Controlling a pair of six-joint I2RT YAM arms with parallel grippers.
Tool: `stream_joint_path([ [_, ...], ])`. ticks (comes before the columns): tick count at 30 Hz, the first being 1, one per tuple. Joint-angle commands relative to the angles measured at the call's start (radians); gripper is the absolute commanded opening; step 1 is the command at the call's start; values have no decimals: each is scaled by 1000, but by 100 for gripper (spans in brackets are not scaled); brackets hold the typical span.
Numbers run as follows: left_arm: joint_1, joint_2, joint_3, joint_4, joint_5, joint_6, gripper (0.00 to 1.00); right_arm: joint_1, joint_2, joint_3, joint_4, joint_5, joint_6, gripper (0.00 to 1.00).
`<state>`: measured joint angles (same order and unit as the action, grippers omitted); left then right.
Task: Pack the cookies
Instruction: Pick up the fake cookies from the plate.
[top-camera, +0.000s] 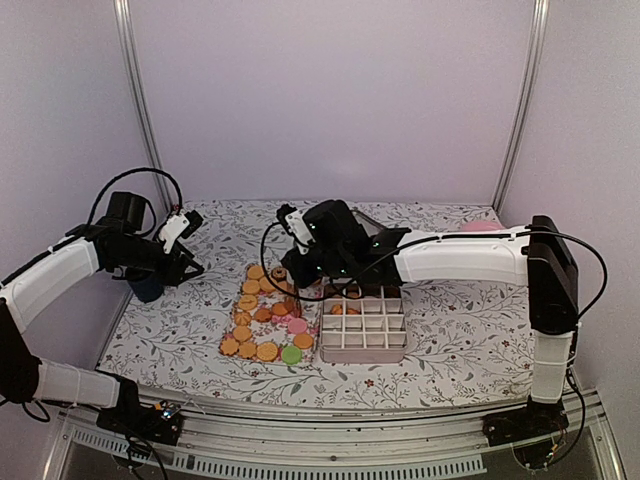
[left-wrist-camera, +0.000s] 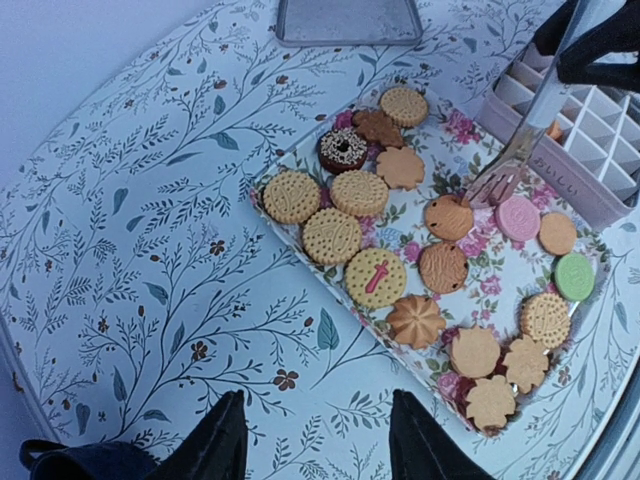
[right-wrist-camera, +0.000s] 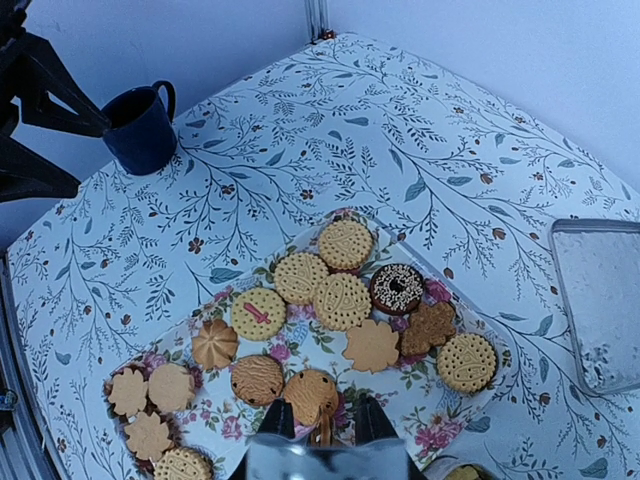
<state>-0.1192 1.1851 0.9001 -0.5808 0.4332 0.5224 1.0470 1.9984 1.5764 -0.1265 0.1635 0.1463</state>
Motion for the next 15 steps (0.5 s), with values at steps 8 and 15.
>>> stream_joint_path([
  [8,7,-24,-6,7,0,7,50,-2,-69,27,13,37,-7,0],
  [15,7,-21,-7,7,-4,7,50,-68,-208,2,28,-35,-4,0],
])
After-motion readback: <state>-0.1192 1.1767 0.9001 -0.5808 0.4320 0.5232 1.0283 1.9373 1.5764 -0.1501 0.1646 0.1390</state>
